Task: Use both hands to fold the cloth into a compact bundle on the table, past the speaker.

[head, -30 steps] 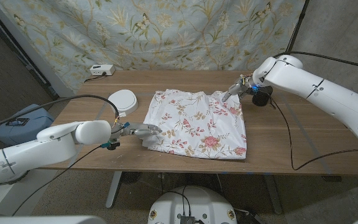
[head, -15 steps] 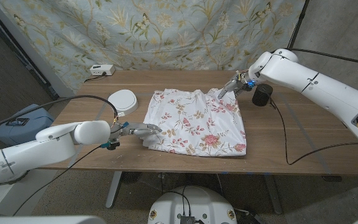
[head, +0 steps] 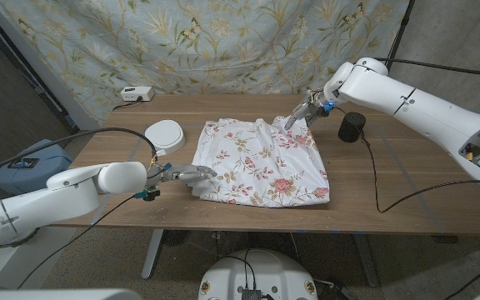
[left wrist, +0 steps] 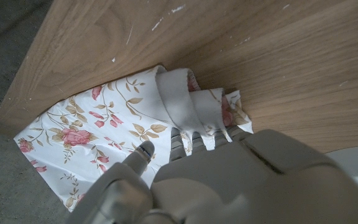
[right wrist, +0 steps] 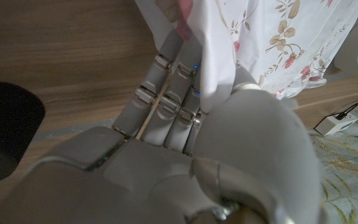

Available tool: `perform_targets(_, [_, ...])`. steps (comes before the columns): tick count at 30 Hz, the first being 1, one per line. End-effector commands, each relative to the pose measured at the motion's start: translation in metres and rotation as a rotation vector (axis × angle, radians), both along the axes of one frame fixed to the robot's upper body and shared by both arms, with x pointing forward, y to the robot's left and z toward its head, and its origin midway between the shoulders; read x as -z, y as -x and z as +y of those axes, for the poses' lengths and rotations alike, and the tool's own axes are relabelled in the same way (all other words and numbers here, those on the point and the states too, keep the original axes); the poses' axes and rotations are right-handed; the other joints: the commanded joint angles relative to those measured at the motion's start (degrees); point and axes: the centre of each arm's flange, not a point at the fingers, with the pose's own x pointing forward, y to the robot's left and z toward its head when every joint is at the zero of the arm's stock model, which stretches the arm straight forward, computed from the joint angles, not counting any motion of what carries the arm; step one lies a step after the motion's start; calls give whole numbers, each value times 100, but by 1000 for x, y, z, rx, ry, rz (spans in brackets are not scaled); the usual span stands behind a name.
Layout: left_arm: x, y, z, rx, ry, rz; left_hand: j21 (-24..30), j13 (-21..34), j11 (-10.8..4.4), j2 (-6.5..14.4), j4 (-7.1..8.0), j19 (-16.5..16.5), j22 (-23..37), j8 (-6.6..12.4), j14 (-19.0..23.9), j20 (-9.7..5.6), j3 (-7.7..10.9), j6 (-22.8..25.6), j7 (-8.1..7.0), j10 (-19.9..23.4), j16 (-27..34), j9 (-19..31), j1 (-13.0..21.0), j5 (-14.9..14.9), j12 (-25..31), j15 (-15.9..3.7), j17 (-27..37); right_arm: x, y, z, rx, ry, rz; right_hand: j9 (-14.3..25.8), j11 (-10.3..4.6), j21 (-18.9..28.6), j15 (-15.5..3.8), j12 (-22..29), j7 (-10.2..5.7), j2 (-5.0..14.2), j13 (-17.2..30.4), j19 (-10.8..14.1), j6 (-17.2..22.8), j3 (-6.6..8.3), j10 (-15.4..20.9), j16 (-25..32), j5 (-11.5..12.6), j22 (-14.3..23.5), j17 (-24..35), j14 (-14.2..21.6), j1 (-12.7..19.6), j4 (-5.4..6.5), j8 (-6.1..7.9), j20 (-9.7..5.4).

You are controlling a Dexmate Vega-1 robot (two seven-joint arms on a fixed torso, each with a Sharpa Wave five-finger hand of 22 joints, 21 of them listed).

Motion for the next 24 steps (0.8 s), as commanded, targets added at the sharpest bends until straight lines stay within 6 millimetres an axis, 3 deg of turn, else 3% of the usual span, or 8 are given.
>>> perform_targets(1, [-1, -2, 1, 7, 21, 0, 19, 13, 1, 23, -21, 57, 23, 8, 40, 19, 73, 61, -10, 51, -18, -2, 69, 8, -10, 5, -2, -18, 2, 15, -15, 33, 0, 22, 15, 63, 0, -44, 316, 23, 23, -2, 267, 41, 10, -26, -4, 5, 22, 46, 90, 10, 46, 42])
perform_targets(24, [-2, -12, 1, 29, 78, 0, 30, 11, -20, 3, -142, 119, 21, 4, 97, 20, 146, 96, -9, 106, -25, -3, 184, 8, 0, 8, -27, -46, -3, 37, -42, 51, -1, 21, 71, 172, 0, -73, 362, 60, 72, -9, 232, 20, -5, -170, -10, 2, 105, 107, 182, 18, 83, 62])
